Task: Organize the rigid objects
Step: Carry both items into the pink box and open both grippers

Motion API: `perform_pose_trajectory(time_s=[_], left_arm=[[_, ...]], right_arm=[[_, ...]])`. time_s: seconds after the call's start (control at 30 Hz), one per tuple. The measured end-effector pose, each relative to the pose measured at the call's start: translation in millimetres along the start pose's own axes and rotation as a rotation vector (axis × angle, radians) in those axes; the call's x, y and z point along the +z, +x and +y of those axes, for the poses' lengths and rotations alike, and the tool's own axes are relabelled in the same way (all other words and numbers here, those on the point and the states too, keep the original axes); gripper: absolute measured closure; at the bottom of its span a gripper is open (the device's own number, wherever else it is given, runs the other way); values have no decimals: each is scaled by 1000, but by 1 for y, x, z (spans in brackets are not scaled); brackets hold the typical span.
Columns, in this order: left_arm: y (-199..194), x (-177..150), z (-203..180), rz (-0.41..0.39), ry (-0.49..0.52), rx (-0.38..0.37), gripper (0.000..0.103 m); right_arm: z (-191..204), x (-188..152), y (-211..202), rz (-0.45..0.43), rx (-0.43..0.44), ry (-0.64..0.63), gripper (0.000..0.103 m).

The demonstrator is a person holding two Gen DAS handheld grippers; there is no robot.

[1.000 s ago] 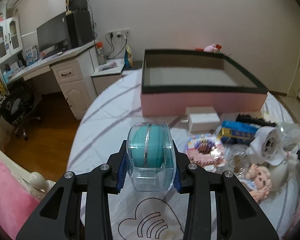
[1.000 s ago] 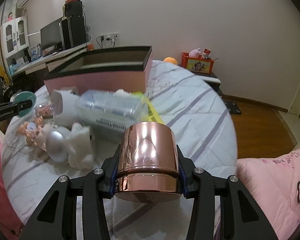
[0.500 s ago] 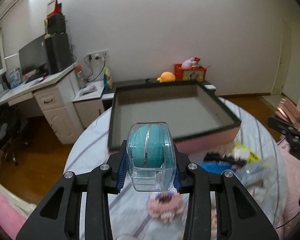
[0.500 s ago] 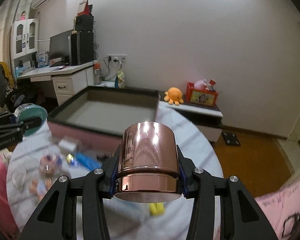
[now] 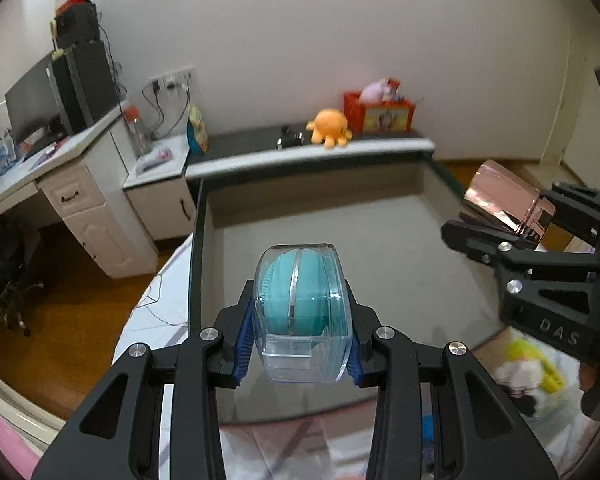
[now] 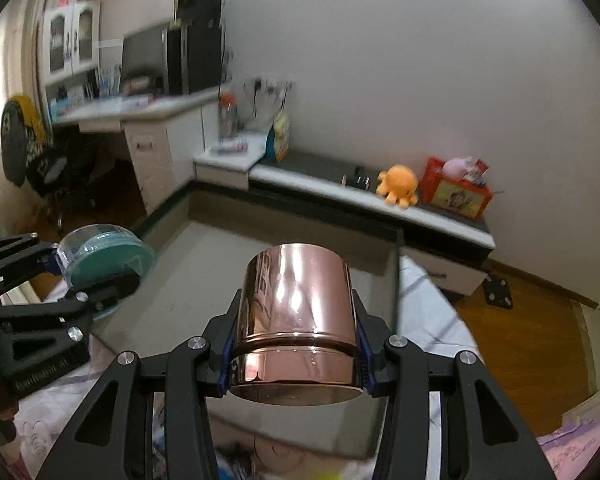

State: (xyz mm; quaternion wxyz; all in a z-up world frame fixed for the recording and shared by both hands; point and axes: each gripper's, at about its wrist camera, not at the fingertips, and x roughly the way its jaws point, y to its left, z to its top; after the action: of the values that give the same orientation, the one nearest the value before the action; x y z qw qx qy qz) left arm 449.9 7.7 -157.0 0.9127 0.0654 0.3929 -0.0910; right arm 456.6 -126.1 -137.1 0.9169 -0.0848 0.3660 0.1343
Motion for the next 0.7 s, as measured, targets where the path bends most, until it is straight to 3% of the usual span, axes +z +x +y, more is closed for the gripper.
perform_pose_trajectory(time_s=[0.2, 0.37, 0.47, 0.6, 0.7], left_arm=[[36, -1, 6, 90, -9, 39, 66], [40, -5, 3, 93, -3, 90, 65], [31, -5, 5, 63, -9, 127, 53], [4, -6, 11, -24, -41, 175, 20], [-29, -12, 16, -118, -74, 201, 9]], right_arm=[[16, -3, 51, 159, 42, -24, 56], [21, -5, 73, 241, 48, -48, 55], [20, -7, 71, 251, 59, -37, 55], [12, -9, 62, 238, 76, -2, 55], [10, -8, 37, 170, 80, 21, 37]])
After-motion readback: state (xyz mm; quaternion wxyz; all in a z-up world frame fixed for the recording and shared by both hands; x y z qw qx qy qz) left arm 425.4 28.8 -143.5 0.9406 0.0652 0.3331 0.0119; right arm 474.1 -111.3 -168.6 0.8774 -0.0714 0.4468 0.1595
